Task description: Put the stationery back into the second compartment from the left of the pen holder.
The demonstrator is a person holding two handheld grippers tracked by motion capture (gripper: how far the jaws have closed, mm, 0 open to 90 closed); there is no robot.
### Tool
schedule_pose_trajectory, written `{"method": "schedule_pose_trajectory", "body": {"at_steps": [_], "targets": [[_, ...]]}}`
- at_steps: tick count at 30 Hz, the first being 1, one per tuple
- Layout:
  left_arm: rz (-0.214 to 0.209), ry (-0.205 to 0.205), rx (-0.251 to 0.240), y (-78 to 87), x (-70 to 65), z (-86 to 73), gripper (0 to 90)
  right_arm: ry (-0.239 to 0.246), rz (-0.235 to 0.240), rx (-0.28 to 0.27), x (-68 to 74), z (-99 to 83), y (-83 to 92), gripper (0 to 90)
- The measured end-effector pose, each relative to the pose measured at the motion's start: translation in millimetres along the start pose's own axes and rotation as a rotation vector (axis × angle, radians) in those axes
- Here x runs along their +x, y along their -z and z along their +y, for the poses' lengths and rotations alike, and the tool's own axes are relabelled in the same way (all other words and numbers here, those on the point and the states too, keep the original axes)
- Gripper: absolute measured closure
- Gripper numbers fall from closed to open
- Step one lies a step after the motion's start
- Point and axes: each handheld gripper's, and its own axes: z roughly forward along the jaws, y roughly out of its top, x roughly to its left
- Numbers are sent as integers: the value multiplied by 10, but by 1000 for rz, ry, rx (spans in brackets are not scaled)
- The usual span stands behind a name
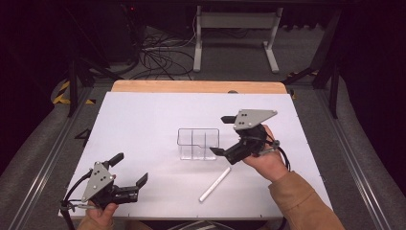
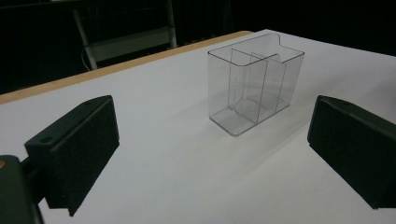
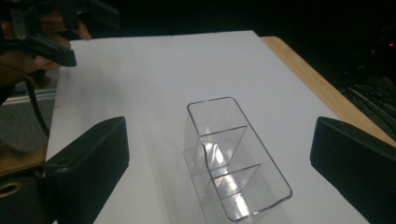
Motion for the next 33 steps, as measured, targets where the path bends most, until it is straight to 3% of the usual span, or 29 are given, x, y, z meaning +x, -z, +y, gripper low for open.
{"method": "schedule_pose_trajectory", "body": {"at_steps": [1, 3, 4, 6, 9, 15, 20, 27, 33], "targets": [[-6, 4, 1, -6, 0, 8, 29, 0, 0, 0, 0, 0, 0, 28], [-15, 15, 7, -16, -9, 24, 29, -43, -26, -68, 14, -122, 153, 20], [-22, 21, 7, -23, -16, 32, 29, -43, -26, -68, 14, -122, 153, 20], [-56, 22, 9, -33, -23, 49, 27, -80, -38, -110, 33, -266, 286, 31], [-97, 27, 4, -45, -51, 82, 27, -89, -65, -118, 59, -351, 344, 31], [-90, 2, 30, -84, -128, 181, 37, -129, -91, -164, 117, -596, 464, 17], [-88, 10, 45, -129, -152, 220, 53, -162, -118, -208, 175, -835, 564, 10], [-108, 21, 50, -185, -166, 294, 66, -196, -180, -156, 278, -1248, 666, 26], [-125, 4, 58, -244, -243, 376, 67, -204, -204, -177, 282, -1328, 719, 29]]}}
